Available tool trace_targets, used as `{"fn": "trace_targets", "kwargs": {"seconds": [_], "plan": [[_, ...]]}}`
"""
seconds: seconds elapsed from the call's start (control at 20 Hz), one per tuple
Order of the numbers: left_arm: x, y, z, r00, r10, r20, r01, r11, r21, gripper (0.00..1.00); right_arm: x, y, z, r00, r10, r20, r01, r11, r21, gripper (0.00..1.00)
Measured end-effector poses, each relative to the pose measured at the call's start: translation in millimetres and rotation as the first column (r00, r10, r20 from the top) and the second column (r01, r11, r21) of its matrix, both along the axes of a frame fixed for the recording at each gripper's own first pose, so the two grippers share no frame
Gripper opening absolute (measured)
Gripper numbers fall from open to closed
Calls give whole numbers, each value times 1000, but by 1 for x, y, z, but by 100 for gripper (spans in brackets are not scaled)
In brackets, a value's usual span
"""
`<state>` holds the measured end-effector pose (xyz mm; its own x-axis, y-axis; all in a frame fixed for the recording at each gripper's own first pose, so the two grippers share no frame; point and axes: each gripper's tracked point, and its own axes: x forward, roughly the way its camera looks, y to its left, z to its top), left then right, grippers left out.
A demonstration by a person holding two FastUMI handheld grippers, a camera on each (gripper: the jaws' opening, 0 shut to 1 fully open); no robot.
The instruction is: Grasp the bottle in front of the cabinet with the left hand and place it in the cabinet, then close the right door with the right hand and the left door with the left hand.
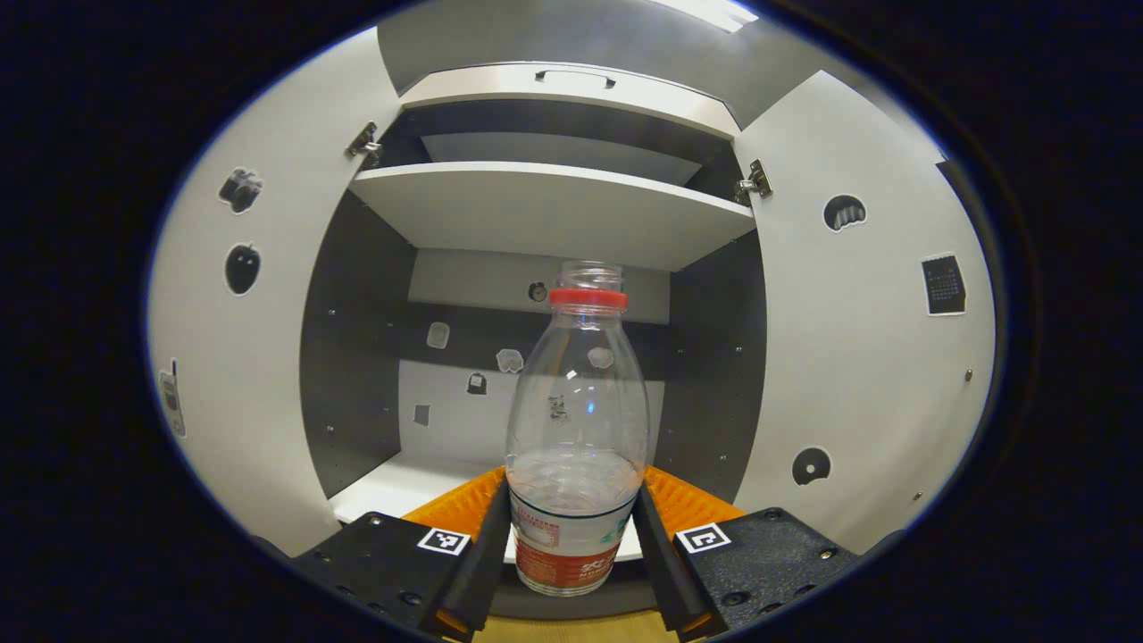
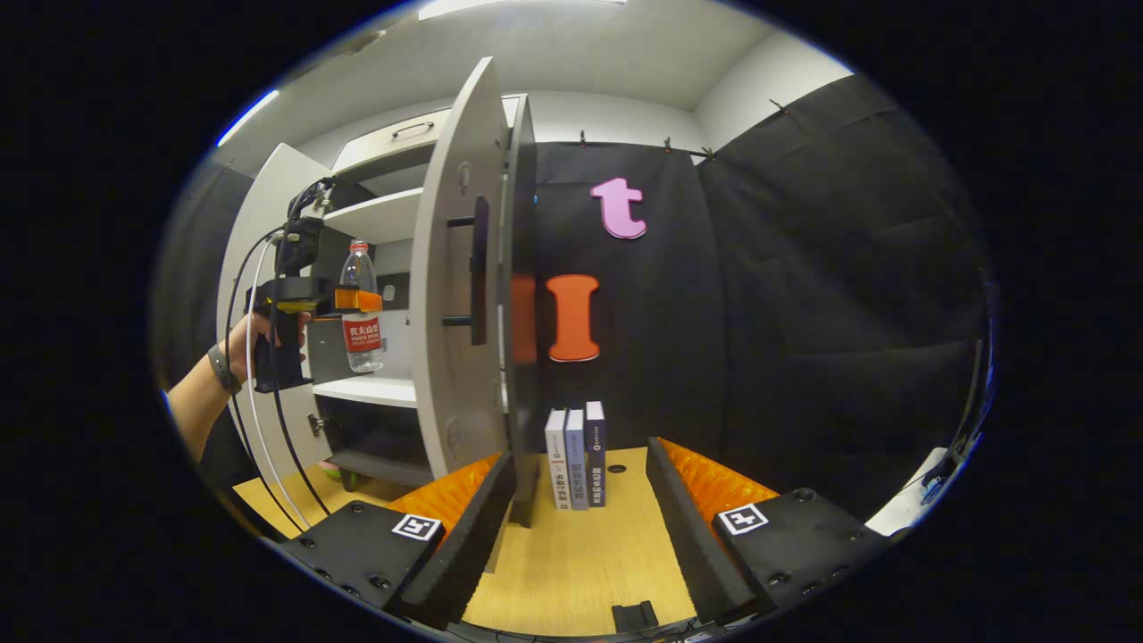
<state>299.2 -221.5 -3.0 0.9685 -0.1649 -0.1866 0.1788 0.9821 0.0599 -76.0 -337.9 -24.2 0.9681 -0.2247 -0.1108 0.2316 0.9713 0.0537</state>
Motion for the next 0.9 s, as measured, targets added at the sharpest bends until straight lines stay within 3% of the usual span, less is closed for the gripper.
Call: {"fn": "trace_targets", "kwargs": {"seconds": [0.2,0.3,0.55,0.9], "plan": [[66,-31,-39,994,-109,-21,109,993,42,70,-9,-31,-7,989,-144,-11,144,989,17,97],[83,-37,-68,990,-121,-76,124,992,31,70,-15,-42,-9,981,-194,-9,194,981,23,96],[107,-22,-104,990,-61,-127,67,997,38,71,-31,-58,-13,960,-280,-33,280,960,4,96],[117,0,-126,988,9,-157,-6,1000,23,72,-22,-55,-21,962,-267,-59,269,963,23,97]]}}
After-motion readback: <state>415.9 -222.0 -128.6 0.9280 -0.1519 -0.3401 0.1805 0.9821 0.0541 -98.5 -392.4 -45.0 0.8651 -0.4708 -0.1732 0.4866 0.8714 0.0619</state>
